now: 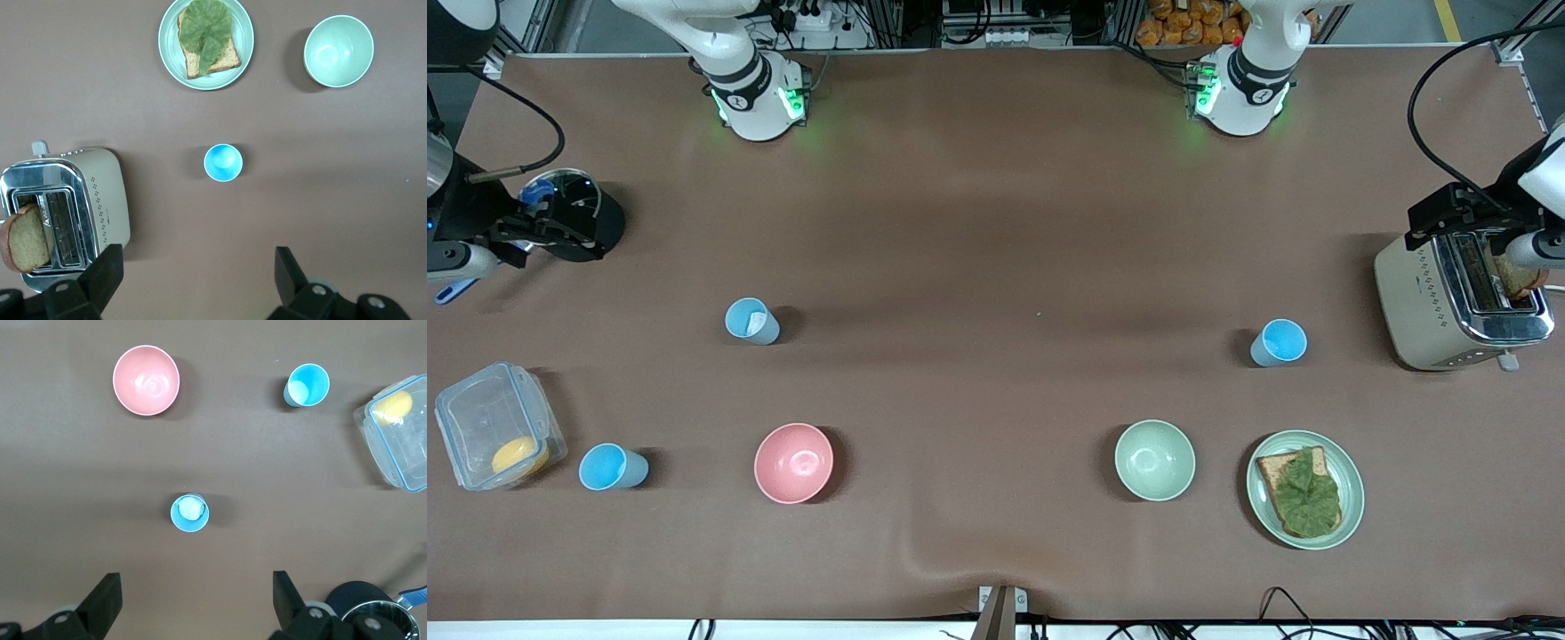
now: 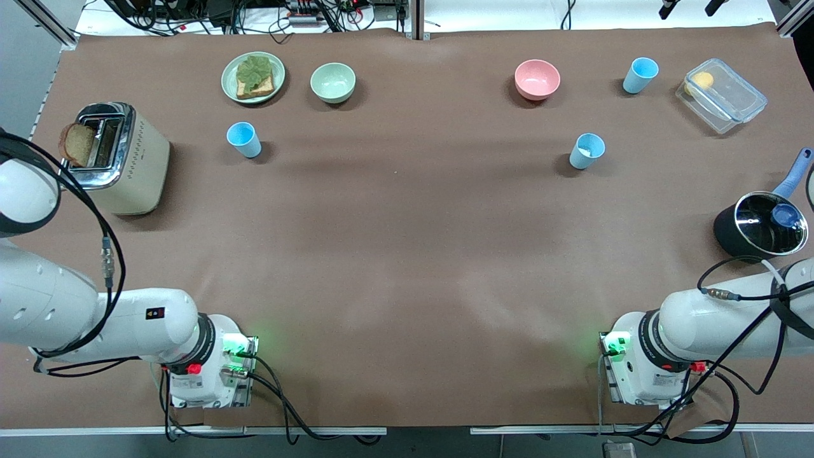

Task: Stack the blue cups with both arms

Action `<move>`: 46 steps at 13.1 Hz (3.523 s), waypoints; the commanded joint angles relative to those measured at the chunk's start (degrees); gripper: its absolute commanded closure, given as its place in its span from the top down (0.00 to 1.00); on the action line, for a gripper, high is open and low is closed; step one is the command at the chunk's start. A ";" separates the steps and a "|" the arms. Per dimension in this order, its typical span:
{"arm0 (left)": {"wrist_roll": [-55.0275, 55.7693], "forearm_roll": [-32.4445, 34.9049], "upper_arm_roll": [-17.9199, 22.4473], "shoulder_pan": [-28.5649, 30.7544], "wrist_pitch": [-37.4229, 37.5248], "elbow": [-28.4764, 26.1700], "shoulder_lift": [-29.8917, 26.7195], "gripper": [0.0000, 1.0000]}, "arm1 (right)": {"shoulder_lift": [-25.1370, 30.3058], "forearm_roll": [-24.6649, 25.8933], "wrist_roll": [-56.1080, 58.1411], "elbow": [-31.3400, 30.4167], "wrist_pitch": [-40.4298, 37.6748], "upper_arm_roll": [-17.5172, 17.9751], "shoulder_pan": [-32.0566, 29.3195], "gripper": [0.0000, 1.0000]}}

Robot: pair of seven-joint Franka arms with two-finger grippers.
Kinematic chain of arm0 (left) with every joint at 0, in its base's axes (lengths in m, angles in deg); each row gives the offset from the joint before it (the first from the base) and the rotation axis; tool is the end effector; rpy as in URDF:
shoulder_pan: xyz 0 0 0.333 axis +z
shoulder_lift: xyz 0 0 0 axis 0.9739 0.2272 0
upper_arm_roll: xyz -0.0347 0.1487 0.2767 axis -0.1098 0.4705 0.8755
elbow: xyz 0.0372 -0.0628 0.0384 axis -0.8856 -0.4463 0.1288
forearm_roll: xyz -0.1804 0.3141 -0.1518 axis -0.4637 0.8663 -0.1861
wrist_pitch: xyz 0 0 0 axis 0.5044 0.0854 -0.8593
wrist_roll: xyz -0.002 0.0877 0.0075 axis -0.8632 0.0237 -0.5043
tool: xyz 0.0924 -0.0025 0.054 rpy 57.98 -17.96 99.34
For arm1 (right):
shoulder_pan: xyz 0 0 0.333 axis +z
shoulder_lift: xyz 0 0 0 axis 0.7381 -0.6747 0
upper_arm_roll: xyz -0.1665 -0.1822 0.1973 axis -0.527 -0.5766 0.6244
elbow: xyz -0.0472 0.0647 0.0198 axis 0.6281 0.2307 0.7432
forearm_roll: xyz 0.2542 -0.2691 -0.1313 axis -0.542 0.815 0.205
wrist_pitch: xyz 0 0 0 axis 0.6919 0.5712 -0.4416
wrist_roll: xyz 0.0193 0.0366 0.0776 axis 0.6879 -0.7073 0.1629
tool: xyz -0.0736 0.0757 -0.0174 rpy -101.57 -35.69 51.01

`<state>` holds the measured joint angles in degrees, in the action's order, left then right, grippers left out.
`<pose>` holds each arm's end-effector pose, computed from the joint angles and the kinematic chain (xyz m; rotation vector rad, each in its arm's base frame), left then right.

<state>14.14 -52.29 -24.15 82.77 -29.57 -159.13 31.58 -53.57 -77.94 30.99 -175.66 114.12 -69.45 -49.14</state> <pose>0.5664 -0.0232 0.6266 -3.1265 0.1050 0.0101 0.5667 0.0130 0.6128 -3.1068 -0.1314 0.0161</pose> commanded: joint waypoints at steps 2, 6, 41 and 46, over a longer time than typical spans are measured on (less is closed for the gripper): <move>1.62 -1.34 -0.19 0.25 1.06 0.18 -0.40 1.00 | -0.96 0.58 -0.14 1.79 -0.45 0.90 -1.25 1.00; 3.55 -0.73 -0.19 -0.01 0.79 0.10 0.03 1.00 | -0.96 0.66 -0.14 1.87 -0.36 0.82 -1.51 1.00; 3.73 -0.38 -0.10 3.68 -45.88 -34.35 15.68 1.00 | -1.22 0.66 -0.22 1.96 -0.27 0.73 -1.77 1.00; 3.55 -0.29 -0.19 3.41 -49.04 -34.27 18.31 0.79 | -1.22 0.66 -0.22 1.96 -0.27 0.73 -1.78 1.00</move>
<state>16.92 -52.31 -24.08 85.92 -77.07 -193.09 49.06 -54.07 -77.73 30.99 -175.15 114.32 -69.59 -49.69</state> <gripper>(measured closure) 0.119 0.000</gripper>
